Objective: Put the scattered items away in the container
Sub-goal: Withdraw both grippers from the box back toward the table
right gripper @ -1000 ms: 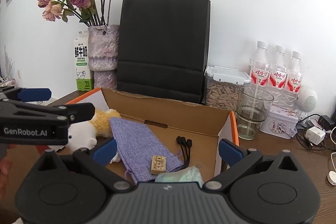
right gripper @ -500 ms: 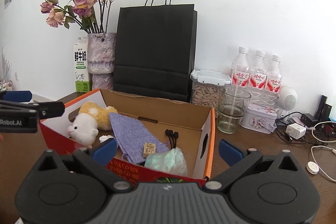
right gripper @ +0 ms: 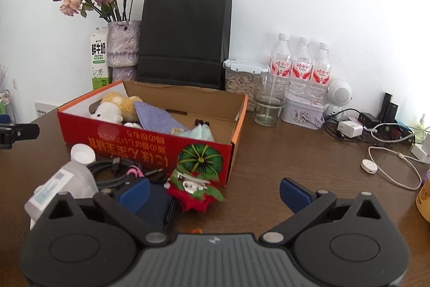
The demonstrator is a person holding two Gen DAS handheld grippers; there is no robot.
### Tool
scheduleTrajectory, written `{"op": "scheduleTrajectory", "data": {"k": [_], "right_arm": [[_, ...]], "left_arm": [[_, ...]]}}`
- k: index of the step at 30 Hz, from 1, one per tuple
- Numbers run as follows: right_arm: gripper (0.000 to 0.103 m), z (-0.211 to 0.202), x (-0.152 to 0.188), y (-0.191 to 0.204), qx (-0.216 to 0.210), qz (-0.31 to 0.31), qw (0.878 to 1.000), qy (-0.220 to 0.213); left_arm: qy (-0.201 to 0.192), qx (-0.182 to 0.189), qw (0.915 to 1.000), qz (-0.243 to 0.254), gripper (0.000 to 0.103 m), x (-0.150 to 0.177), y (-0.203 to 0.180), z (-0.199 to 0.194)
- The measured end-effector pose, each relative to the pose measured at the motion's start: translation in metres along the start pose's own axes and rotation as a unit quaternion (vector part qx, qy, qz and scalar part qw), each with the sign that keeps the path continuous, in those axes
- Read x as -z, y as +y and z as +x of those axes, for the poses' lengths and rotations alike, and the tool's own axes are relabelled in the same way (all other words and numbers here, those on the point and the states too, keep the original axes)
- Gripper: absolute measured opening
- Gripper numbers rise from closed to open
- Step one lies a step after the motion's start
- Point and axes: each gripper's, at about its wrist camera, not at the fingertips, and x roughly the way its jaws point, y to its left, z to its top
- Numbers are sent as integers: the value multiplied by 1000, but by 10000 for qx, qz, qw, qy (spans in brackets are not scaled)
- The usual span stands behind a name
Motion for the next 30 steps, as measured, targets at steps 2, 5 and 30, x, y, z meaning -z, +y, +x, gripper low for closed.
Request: {"op": "scheduleTrajectory", "data": {"k": [2, 5, 30], "right_arm": [[103, -5, 10, -3, 23, 50, 9999, 84], [103, -11, 25, -7, 80, 118, 9997, 214], [103, -14, 51, -8, -146, 277, 9983, 496]], "left_arm": [[145, -15, 9999, 47, 103, 11, 4, -1], [384, -37, 9993, 29, 103, 27, 7, -1], [842, 853, 9926, 205, 16, 47, -30, 16]]}}
